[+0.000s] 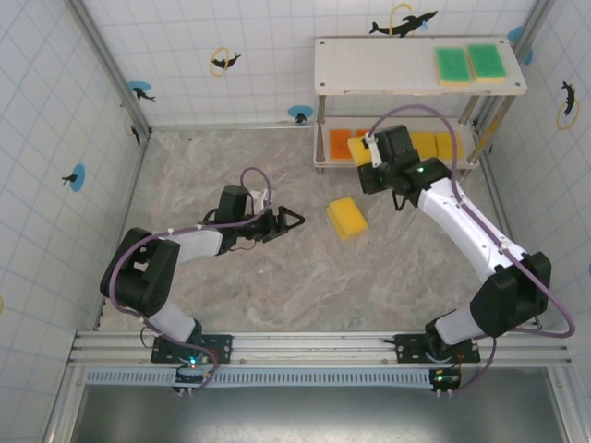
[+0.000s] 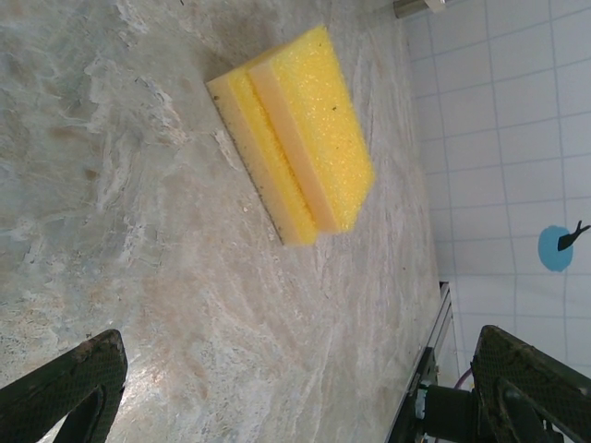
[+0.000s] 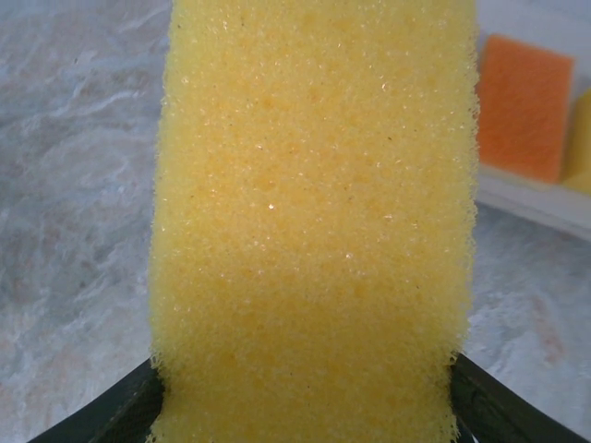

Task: Place and organize the cleaning sponges onto the shelf

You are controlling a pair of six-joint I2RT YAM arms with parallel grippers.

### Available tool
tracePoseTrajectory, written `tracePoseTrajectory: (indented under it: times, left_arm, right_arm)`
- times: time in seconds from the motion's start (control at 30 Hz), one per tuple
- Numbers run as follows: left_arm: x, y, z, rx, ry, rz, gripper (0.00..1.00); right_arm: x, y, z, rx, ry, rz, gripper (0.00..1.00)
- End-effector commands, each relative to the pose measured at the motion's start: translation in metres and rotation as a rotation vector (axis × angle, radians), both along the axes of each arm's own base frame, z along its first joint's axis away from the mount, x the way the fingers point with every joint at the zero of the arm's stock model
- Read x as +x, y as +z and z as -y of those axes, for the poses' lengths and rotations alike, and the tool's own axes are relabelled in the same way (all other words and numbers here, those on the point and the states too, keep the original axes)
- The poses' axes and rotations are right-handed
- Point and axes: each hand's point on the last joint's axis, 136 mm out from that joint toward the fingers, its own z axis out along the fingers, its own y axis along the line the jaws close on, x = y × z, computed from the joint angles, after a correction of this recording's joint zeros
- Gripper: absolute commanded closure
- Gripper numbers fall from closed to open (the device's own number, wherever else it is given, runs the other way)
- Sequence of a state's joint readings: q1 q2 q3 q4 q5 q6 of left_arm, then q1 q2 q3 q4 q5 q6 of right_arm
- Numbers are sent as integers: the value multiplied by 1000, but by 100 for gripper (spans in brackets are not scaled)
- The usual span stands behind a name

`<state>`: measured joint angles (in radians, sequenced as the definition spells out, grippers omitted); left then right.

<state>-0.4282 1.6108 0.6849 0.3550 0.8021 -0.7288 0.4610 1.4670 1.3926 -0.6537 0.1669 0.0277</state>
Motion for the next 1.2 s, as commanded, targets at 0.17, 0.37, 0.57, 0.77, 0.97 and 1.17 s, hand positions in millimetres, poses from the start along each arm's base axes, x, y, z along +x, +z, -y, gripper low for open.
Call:
tracePoseTrajectory:
  times: [0.17, 0.37, 0.57, 0.77, 0.97, 1.17]
  left_arm:
    - [1, 0, -1, 10, -13, 23, 2]
    - [0, -1, -1, 14, -17, 23, 2]
    - [-1, -1, -1, 17, -22, 21, 2]
    - [0, 2, -1, 17, -23, 28, 2]
    - [0, 3, -3, 25, -19, 32, 2]
    - [-1, 4, -4, 27, -17, 33, 2]
  right_arm:
    - [9, 94, 25, 27, -57, 184, 36]
    - [19, 125, 39, 52, -101, 248, 37]
    - [34, 150, 54, 31, -160, 296, 37]
    - [55, 168, 65, 44, -207, 328, 37]
    - [82, 177, 71, 71, -235, 335, 38]
    - [110, 179, 74, 70, -252, 325, 38]
